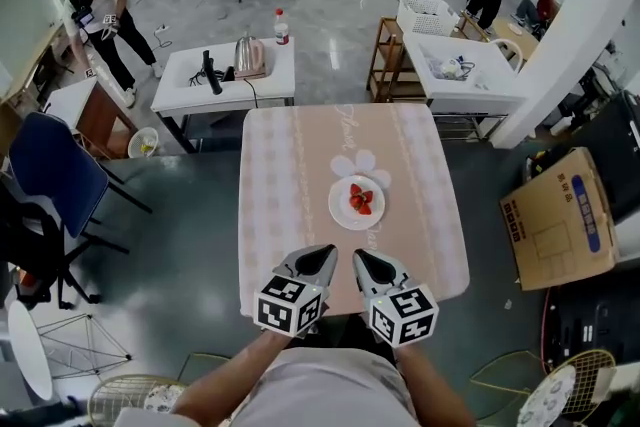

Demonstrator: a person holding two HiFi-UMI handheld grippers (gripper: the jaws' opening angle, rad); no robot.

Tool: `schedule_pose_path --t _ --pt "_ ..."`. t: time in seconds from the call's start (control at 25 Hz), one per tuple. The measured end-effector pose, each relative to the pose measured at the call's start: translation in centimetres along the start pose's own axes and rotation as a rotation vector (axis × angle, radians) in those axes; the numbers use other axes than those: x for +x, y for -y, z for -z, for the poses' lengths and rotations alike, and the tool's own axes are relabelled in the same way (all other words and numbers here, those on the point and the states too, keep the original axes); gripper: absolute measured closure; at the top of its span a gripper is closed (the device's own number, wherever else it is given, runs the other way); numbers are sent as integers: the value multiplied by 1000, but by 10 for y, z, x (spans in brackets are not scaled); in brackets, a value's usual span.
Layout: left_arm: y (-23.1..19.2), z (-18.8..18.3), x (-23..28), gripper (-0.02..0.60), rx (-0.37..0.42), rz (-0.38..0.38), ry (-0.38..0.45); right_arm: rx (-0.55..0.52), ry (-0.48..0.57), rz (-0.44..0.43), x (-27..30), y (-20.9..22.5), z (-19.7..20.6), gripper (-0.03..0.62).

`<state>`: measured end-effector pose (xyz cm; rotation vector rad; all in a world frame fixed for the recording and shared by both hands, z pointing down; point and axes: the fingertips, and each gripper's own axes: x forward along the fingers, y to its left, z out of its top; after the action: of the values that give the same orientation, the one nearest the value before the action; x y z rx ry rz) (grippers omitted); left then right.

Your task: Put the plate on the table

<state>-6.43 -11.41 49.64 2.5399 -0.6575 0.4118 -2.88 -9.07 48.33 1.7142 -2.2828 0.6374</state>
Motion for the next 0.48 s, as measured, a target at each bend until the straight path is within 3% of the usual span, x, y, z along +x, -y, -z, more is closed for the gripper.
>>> schedule_pose_path --t 0.48 --pt "0 1 -10 577 41 17 3 -11 5 21 -2 -12 -3 591"
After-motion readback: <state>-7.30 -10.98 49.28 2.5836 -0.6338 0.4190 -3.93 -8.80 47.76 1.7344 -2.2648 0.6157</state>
